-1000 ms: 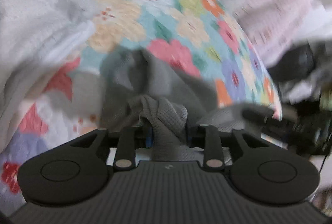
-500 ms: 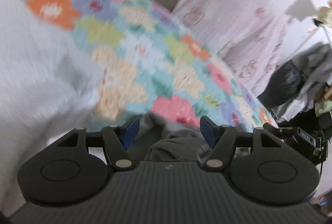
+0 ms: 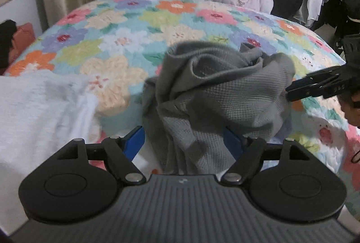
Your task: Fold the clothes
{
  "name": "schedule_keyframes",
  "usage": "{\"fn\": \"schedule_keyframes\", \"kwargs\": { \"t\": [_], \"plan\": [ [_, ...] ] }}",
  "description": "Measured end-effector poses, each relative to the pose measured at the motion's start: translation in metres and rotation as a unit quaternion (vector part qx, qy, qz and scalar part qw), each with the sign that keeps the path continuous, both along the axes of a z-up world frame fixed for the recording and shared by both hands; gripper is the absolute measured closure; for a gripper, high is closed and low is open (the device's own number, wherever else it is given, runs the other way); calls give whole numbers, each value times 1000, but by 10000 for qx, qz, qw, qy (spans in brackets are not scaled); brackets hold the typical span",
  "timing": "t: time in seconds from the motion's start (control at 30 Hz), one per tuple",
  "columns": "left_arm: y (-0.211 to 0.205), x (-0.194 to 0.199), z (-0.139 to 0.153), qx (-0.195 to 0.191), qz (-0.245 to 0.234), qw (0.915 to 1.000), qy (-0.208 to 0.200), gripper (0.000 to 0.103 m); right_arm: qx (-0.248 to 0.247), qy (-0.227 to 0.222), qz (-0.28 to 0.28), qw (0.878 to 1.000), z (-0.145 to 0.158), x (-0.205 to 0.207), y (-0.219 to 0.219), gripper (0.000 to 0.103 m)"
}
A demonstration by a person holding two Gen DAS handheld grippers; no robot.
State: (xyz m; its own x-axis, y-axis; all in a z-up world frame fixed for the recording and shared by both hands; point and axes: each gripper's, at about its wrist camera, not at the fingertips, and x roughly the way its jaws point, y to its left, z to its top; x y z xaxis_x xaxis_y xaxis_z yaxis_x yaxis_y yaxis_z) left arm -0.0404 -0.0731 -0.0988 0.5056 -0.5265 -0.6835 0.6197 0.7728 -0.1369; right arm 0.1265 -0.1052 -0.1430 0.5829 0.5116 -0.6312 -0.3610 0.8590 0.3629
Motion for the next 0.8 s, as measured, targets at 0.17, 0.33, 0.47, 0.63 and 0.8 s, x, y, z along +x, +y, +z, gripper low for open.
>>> {"fn": "schedule_keyframes", "kwargs": {
  "t": [0.17,0.33,0.47,0.63,0.8],
  "plan": [
    [-1,25,-4,-692,97,9975,-37,27,-19,-162,359,9992,-5,38,12,38],
    [-3,54,-25,-1378,188,9901,162,22,510,156,491,9974,-18,86,13,34],
    [0,73,-40,-1988,396,9778,522,21,1051,329,373,9932,-26,99,12,44],
    [0,71,-34,-2064,492,9742,771,77,1713,-244,133,9848,-7,72,-8,88],
    [15,51,-11,-2167,722,9674,1093,89,2075,-570,-218,9763,19,28,-20,89]
  ]
}}
